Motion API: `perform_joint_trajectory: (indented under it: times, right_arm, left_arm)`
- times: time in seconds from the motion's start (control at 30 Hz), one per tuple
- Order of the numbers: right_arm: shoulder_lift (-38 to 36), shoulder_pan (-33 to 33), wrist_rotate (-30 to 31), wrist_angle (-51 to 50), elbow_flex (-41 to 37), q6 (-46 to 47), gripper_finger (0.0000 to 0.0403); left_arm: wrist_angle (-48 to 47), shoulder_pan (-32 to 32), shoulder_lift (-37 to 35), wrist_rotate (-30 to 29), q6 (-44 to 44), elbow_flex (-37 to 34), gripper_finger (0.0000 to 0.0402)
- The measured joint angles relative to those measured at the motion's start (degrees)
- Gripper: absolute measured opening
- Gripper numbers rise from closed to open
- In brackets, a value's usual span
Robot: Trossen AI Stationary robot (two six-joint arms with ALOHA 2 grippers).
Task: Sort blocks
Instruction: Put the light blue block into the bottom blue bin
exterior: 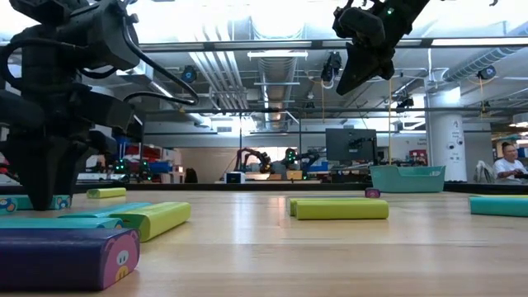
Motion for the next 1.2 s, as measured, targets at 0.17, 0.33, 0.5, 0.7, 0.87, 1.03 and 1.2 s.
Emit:
perform_joint_trajectory:
  times: [0.17, 0.33, 0.5, 0.7, 0.87, 1.03, 1.2]
  right_arm:
    - [0.0, 0.0, 0.0, 0.0, 0.0, -0.4, 0.0009]
    - [0.0, 0.0, 0.0, 0.0, 0.0, -2.6, 0.0009]
    - [0.0, 0.0, 0.0, 0.1, 0.0, -5.4, 0.0009]
    - [0.0, -0.7, -0.5, 0.7, 0.0, -6.9, 0.0009]
    - [0.0, -1.2, -0.6, 1.1, 0.0, -8.4, 0.0009]
    - [0.0, -1.9, -0.6, 2.2, 0.0, -8.4, 0.0009]
    - [0.0, -1.9, -0.6, 2.2, 0.0, -9.7, 0.0009]
  left_arm:
    - [-5.2, 0.1, 0.4, -3.0, 1.7, 4.1, 0.0067]
    - [-15.3, 0.4, -0.4, -7.3, 2.1, 14.1, 0.0067]
    - [-22.2, -0.1, -4.0, -6.6, 0.5, 24.8, 0.0067]
    - [-32.2, -3.0, -9.7, 1.2, -13.0, 34.8, 0.0067]
    - [-35.6, -10.4, -11.4, 3.9, -28.6, 41.6, 0.0067]
    - [-35.5, -18.3, -10.9, 3.9, -51.6, 42.6, 0.0067]
    - [-32.6, -28.1, -7.7, 3.7, -72.6, 38.8, 0.0067]
